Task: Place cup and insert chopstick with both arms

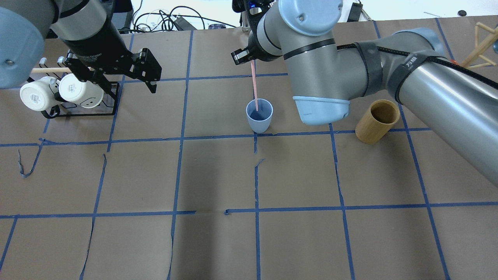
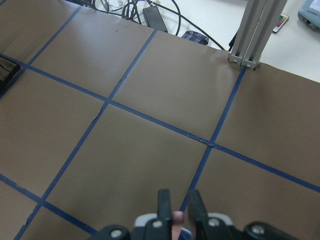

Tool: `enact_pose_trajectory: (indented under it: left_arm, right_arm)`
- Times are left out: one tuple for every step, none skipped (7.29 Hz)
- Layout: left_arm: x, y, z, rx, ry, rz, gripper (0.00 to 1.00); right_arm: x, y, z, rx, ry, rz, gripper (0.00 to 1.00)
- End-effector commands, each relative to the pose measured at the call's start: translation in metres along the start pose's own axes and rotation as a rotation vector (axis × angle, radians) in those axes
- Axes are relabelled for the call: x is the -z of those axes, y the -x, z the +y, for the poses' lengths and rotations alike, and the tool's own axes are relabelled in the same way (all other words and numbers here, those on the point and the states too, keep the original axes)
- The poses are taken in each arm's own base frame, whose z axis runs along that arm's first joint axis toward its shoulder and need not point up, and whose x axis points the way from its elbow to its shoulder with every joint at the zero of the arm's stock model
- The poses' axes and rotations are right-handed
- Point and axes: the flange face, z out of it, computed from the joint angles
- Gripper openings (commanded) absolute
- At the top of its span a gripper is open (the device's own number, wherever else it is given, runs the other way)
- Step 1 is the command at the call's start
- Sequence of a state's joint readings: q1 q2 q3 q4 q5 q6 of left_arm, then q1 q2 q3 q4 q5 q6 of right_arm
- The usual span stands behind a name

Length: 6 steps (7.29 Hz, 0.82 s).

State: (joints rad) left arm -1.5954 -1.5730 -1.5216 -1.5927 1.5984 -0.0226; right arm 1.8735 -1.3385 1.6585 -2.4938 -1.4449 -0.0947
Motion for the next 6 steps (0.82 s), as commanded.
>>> enact_pose_trajectory:
  left_arm:
    - [0.0,0.0,0.001,0.096,0.004,0.004,1.0]
    - [0.0,0.0,0.001,0.096,0.004,-0.002,1.0]
    - [0.001,0.0,0.001,0.096,0.002,0.001,1.0]
    - [0.0,0.0,0.001,0.095,0.005,0.003,1.0]
    - [0.0,0.0,0.001,0.096,0.004,0.003,1.0]
    - [0.0,0.0,0.001,0.096,0.004,0.004,1.0]
  right_arm:
    - [0.009,0.0,-0.002,-0.083,-0.006,0.007,1.0]
    - [0.018,-0.004,-0.004,-0.094,0.012,0.01,1.0]
    - [0.031,-0.017,-0.007,-0.126,0.107,0.022,1.0]
    - [0.052,-0.037,-0.011,-0.168,0.212,0.054,1.0]
    - [0.056,-0.071,0.005,-0.24,0.373,0.071,1.0]
    - [0.059,-0.107,0.017,-0.31,0.456,0.094,1.0]
